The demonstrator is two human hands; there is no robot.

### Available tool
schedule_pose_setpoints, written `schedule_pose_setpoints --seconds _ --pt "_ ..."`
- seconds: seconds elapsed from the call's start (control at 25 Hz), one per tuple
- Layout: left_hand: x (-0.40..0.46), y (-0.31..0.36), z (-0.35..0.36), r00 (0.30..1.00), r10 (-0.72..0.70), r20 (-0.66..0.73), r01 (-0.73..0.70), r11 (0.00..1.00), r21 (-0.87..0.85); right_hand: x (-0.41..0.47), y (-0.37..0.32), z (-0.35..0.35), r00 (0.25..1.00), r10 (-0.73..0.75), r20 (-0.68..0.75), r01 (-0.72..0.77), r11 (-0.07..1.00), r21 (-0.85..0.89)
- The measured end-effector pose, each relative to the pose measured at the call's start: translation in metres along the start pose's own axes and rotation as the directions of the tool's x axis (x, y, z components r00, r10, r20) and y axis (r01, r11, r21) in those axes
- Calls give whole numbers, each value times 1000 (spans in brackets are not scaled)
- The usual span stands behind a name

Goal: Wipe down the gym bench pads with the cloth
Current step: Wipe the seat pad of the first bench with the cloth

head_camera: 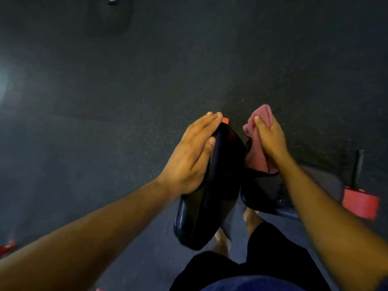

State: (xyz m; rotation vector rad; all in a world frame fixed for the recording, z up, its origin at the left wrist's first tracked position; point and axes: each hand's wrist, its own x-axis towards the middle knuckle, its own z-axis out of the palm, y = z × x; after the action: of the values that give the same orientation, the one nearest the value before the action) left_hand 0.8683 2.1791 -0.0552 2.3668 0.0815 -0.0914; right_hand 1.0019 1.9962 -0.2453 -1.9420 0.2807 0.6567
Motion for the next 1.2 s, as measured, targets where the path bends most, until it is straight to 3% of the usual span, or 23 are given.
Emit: schedule_pose_setpoints --seconds 0.16,0.2,0.32,0.4,0.52,0.68,0.76,0.88,0.96,1.04,1.12,1.2 --pt "-6 2 3 998 -40 -46 39 999 -31 -162 -2 -19 981 -160 -107 189 907 377" --pt "-11 2 5 997 -57 -45 56 998 -26 -204 3 -8 962 -237 -136 272 876 399" --pt "-39 -3 8 1000 -10 22 11 999 -48 -312 10 43 844 -498 -197 525 842 121" --pt "-52 -6 8 999 24 47 -19 994 -109 -312 11 69 728 -645 -232 656 754 -40" --pt "-51 -9 8 999 33 5 -31 988 -148 -236 -36 69 776 -526 -348 573 818 39" --pt "-48 -7 10 1000 7 -18 -10 992 -127 -135 -68 40 859 -471 -200 501 854 143" --pt "-50 -7 9 1000 12 -16 -13 993 -117 -138 -45 47 899 -392 -194 423 891 162" --pt "-50 -4 7 1000 8 -4 -9 993 -118 -211 8 68 947 -230 -223 292 908 300" --pt "-50 -5 7 1000 12 -12 -13 993 -114 -272 23 81 914 -285 -290 373 871 319" --pt "-49 -7 7 999 28 -17 -30 993 -113 -289 14 89 840 -411 -354 504 832 231" --pt "-48 -9 9 999 45 -28 -48 990 -129 -254 -23 76 798 -489 -352 566 808 160" --pt "-46 -10 10 999 27 -45 -34 987 -154 -192 -62 61 820 -480 -313 544 824 160"
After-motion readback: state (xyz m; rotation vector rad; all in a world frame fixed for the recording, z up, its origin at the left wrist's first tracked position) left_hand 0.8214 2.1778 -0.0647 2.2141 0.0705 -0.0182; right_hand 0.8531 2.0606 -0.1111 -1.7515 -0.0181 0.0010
